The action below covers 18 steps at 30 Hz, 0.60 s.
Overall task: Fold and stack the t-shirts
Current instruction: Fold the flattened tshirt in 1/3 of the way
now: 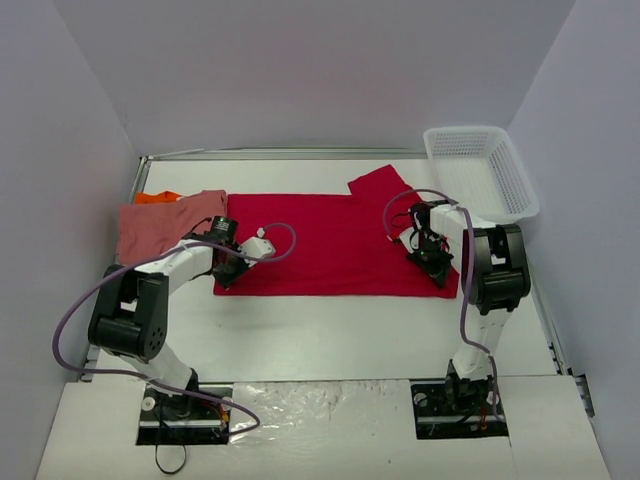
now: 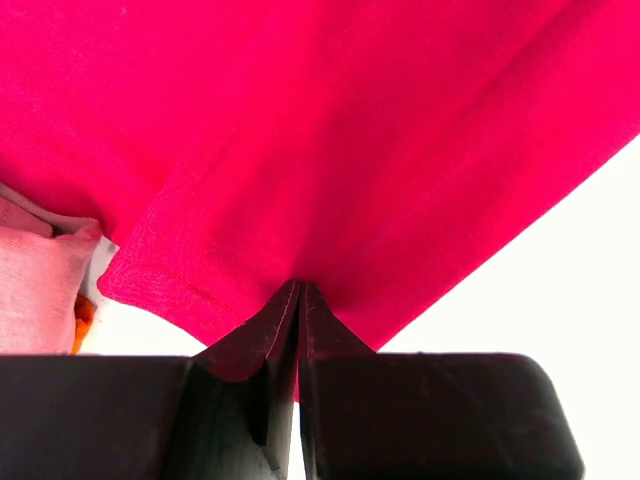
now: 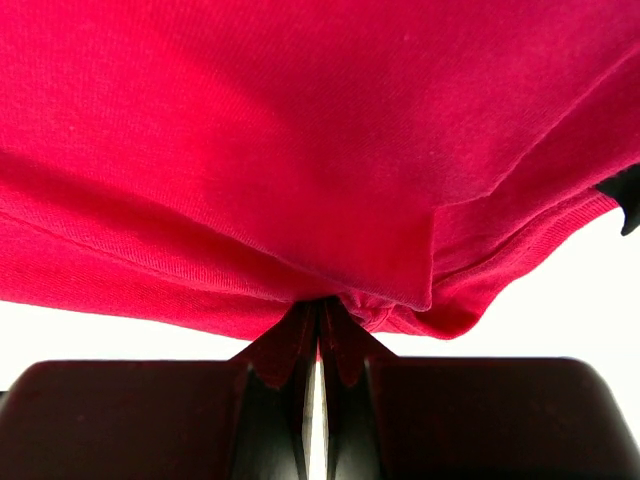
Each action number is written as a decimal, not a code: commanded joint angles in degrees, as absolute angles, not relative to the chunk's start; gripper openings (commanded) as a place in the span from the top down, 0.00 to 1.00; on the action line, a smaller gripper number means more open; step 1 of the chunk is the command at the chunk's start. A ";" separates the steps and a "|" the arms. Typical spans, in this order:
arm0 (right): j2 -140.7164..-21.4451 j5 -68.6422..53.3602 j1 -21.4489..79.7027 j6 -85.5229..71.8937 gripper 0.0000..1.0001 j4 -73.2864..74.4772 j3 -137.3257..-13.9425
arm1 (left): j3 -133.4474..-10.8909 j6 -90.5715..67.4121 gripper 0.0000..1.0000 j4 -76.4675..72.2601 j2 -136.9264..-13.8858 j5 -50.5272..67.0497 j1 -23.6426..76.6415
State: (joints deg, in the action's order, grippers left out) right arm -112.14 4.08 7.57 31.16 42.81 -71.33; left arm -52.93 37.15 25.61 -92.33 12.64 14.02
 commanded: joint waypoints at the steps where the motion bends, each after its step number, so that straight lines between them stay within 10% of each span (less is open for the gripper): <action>1: -112.24 2.02 7.12 30.67 1.00 44.30 -68.12 | -51.68 39.98 0.98 36.38 -93.16 10.99 12.92; 18: -112.76 1.50 7.56 30.23 1.00 45.61 -61.17 | -49.39 43.77 0.98 44.64 -95.63 9.93 14.85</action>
